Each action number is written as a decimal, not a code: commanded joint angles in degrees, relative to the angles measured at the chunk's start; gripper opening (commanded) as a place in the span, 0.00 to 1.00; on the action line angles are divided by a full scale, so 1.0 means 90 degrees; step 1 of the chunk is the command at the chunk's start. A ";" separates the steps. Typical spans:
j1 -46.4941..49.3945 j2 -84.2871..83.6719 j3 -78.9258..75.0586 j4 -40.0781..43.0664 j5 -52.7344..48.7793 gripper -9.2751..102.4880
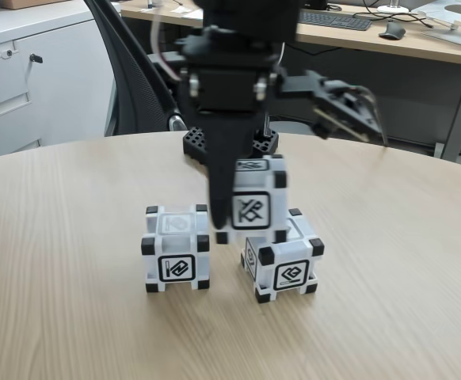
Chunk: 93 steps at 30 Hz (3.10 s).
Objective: Stack cubes from left to right.
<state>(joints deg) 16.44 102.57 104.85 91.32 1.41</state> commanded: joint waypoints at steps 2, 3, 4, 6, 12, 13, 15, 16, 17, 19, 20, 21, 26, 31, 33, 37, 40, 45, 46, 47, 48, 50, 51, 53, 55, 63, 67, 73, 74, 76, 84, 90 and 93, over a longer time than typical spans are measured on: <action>0.0527 0.0215 -0.0352 0.0010 -0.0391 0.08; 0.0654 0.0215 -0.0352 0.0010 -0.0459 0.08; 0.0771 0.0215 -0.0352 0.0010 -0.0537 0.08; 0.1016 0.0215 -0.0352 0.0010 -0.0703 0.08; 0.1621 0.0215 -0.0352 0.0010 -0.1152 0.08; 0.1699 0.0215 -0.0352 0.0010 -0.1201 0.08; 0.1787 0.0215 -0.0352 0.0010 -0.1211 0.08; 0.1807 0.0215 -0.0352 0.0010 -0.1221 0.08; 0.1807 0.0215 -0.0352 0.0010 -0.1201 0.08; 0.1807 0.0205 -0.0342 0.0010 -0.1182 0.08; 0.1807 0.0195 -0.0313 0.0010 -0.1162 0.08; 0.1807 0.0195 -0.0303 0.0010 -0.1172 0.08; 0.1807 0.0195 -0.0283 0.0010 -0.1309 0.14; 0.1807 0.0195 -0.0264 0.0010 -0.1533 0.30; 0.1807 0.0195 -0.0264 0.0010 -0.1582 0.34; 0.1807 0.0195 -0.0254 0.0010 -0.1641 0.39; 0.1787 0.0195 -0.0254 0.0010 -0.1631 0.39; 0.1680 0.0195 -0.0254 0.0010 -0.1445 0.39; 0.1680 0.0234 -0.0254 0.0010 -0.1348 0.39; 0.1631 0.0273 -0.0254 0.0010 -0.1260 0.39; 0.1504 0.0303 -0.0254 0.0010 -0.1162 0.39; 0.1113 0.0312 -0.0254 0.0020 -0.0967 0.39; 0.0898 0.0312 -0.0254 0.0020 -0.0811 0.39; 0.0488 0.0312 -0.0254 0.0020 -0.0537 0.39; 0.0127 0.0312 -0.0254 0.0020 -0.0332 0.39; -0.1191 0.0225 -0.0254 0.0020 0.0576 0.39; -0.1670 0.0215 -0.0244 0.0020 0.0771 0.40; -0.1768 0.0186 -0.0234 0.0020 0.0781 0.42; -0.1768 0.0156 -0.0215 0.0020 0.0752 0.42; -0.1768 -0.0068 -0.0137 0.0020 0.0723 0.42; -0.1660 -0.0830 0.0205 0.0010 0.0693 0.44; -0.1660 -0.1133 0.0205 -0.0059 0.0732 0.44; -0.1660 -0.1230 0.0205 -0.0078 0.0752 0.43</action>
<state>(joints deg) 0.88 91.41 106.88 90.97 8.09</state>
